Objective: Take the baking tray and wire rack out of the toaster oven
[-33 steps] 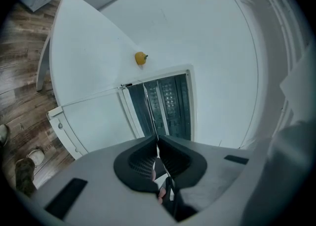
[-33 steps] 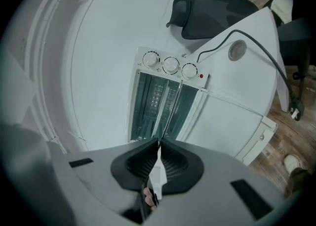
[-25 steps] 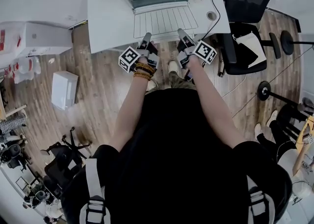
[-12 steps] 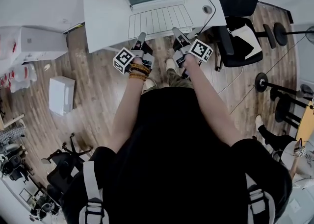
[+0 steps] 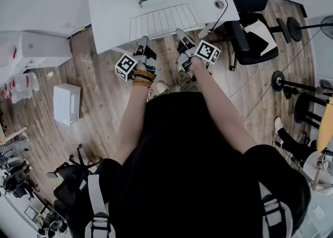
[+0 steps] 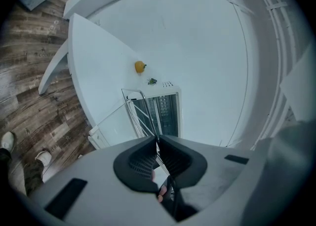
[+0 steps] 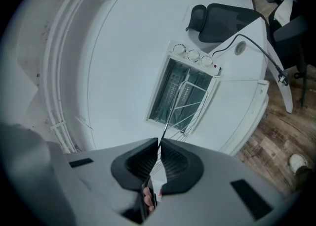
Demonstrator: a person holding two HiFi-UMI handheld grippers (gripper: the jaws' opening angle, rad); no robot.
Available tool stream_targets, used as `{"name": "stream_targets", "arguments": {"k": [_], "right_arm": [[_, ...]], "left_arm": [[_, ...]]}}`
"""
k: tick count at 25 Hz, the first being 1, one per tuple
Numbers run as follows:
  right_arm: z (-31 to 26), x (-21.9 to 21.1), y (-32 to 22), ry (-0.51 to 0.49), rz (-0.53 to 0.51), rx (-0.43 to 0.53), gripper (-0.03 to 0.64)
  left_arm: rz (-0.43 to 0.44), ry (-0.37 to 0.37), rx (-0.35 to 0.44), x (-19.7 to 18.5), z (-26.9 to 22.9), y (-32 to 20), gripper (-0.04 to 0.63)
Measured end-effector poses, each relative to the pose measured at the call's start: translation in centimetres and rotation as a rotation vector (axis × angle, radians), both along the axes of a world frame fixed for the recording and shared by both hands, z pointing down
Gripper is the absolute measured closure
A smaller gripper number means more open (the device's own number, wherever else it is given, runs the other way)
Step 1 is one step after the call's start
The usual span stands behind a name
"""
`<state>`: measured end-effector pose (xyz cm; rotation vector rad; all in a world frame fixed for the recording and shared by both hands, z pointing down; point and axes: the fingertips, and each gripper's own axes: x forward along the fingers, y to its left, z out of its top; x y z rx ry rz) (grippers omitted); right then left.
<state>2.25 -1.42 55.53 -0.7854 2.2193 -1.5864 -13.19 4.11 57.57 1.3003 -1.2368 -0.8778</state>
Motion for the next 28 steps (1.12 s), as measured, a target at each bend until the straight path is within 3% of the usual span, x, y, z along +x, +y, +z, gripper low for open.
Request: {"name": "stream_targets", "arguments": {"k": [7, 12, 28], "right_arm": [[-0.4, -3.6, 2.7, -0.007, -0.034, 0.014, 0.578], [-1.7, -8.8, 6.7, -0.012, -0.077, 0.024, 0.578], [-1.2, -15.5, 8.5, -0.008, -0.239, 0.039, 0.578]], "left_arm": [[-0.033, -0.007, 0.010, -3.5, -0.4, 3.1, 0.561], [-0.067, -0.011, 0.029, -8.4, -1.7, 7.7, 0.561], [-0.222, 0.005, 0.062, -14.1, -1.0, 11.4, 0.561]]}}
